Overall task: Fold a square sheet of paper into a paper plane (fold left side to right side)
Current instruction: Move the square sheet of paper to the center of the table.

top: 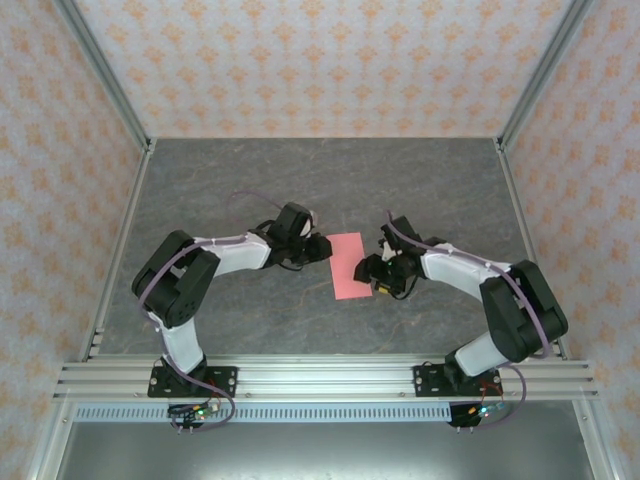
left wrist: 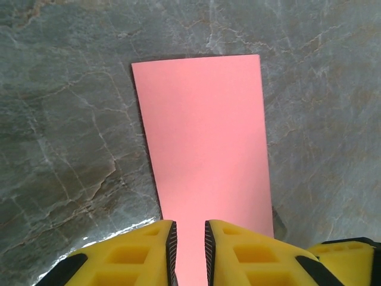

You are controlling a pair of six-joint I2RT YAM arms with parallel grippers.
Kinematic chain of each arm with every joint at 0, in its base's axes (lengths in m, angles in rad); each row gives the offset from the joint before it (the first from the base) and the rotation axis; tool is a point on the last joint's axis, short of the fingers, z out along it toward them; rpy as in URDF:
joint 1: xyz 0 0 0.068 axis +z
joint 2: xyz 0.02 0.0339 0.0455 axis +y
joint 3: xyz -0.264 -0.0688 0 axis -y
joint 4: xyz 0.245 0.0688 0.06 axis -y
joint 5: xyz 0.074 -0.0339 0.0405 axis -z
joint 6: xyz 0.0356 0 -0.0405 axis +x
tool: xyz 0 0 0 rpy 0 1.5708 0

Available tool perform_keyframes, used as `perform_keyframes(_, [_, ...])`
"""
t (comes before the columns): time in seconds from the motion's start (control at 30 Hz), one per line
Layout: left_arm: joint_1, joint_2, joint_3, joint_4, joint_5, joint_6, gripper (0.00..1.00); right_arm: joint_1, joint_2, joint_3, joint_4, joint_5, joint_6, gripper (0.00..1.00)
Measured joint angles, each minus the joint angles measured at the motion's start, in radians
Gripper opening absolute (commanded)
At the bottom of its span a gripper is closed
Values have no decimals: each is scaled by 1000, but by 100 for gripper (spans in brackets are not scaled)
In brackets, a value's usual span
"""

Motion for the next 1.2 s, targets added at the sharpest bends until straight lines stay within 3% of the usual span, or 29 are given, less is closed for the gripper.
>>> perform_keyframes(1.2, [0,-65,-35,-2,-36,1,25,26,19,-6,6,11,62,60])
